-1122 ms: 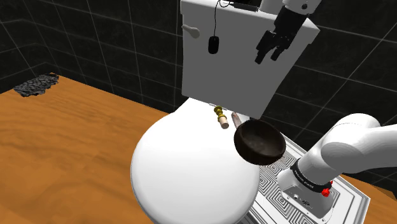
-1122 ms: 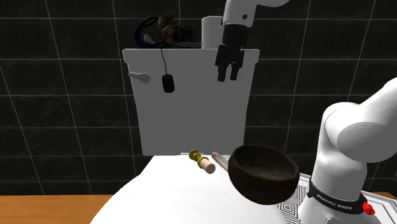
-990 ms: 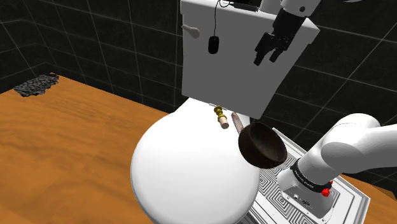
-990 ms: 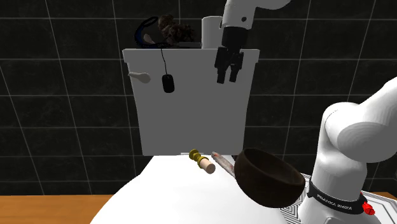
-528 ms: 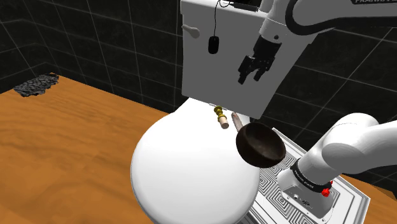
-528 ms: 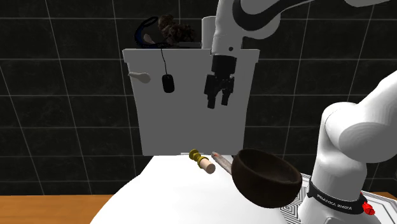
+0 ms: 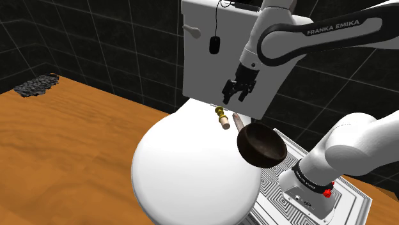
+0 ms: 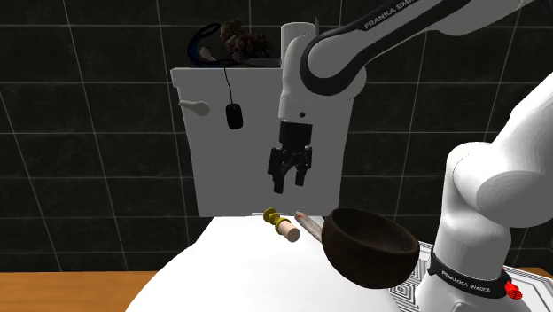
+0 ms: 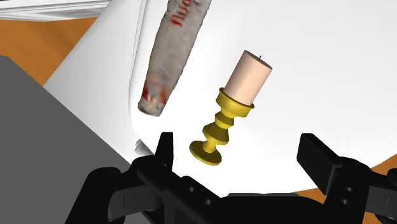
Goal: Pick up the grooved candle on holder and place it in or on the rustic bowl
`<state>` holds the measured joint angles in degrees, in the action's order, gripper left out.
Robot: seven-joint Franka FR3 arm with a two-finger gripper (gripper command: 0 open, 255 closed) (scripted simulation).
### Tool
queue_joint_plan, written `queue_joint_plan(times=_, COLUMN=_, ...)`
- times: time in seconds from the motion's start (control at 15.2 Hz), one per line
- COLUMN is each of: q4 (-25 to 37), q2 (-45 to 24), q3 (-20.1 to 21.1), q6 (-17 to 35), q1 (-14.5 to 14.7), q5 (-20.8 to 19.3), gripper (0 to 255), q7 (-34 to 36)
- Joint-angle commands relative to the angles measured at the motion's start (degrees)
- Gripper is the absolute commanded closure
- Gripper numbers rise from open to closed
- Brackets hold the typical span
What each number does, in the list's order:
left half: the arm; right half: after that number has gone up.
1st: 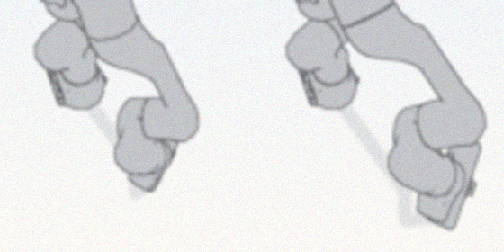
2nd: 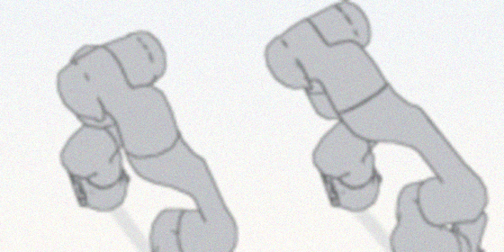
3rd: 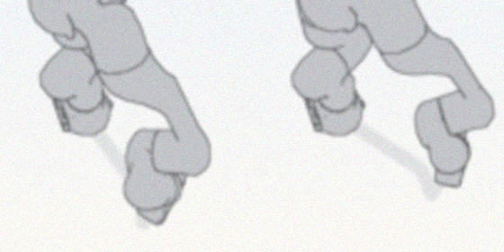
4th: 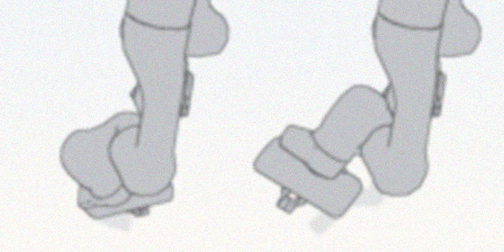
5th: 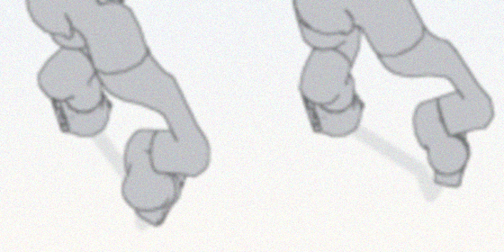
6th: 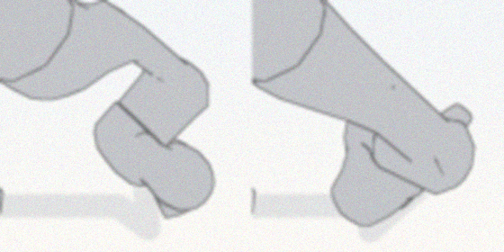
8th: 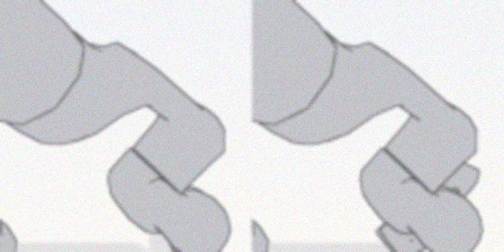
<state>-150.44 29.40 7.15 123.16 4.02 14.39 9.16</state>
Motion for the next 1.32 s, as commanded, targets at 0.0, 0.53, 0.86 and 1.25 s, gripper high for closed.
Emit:
queue_joint_plan(times=0.0, q4=-1.04, q2=-3.33, q3=0.16, q6=3.74, q1=0.71, q5=1.79, gripper=0, q7=-0.49)
queue_joint_plan(times=0.53, q4=-3.24, q2=-10.67, q3=1.2, q6=12.63, q1=2.47, q5=5.3, gripper=0, q7=-1.56)
queue_joint_plan(times=0.86, q4=-3.89, q2=-12.45, q3=1.5, q6=15.1, q1=2.84, q5=5.98, gripper=0, q7=-1.9)
queue_joint_plan(times=1.25, q4=-3.89, q2=-12.46, q3=1.49, q6=15.1, q1=2.84, q5=5.98, gripper=255, q7=-1.9)
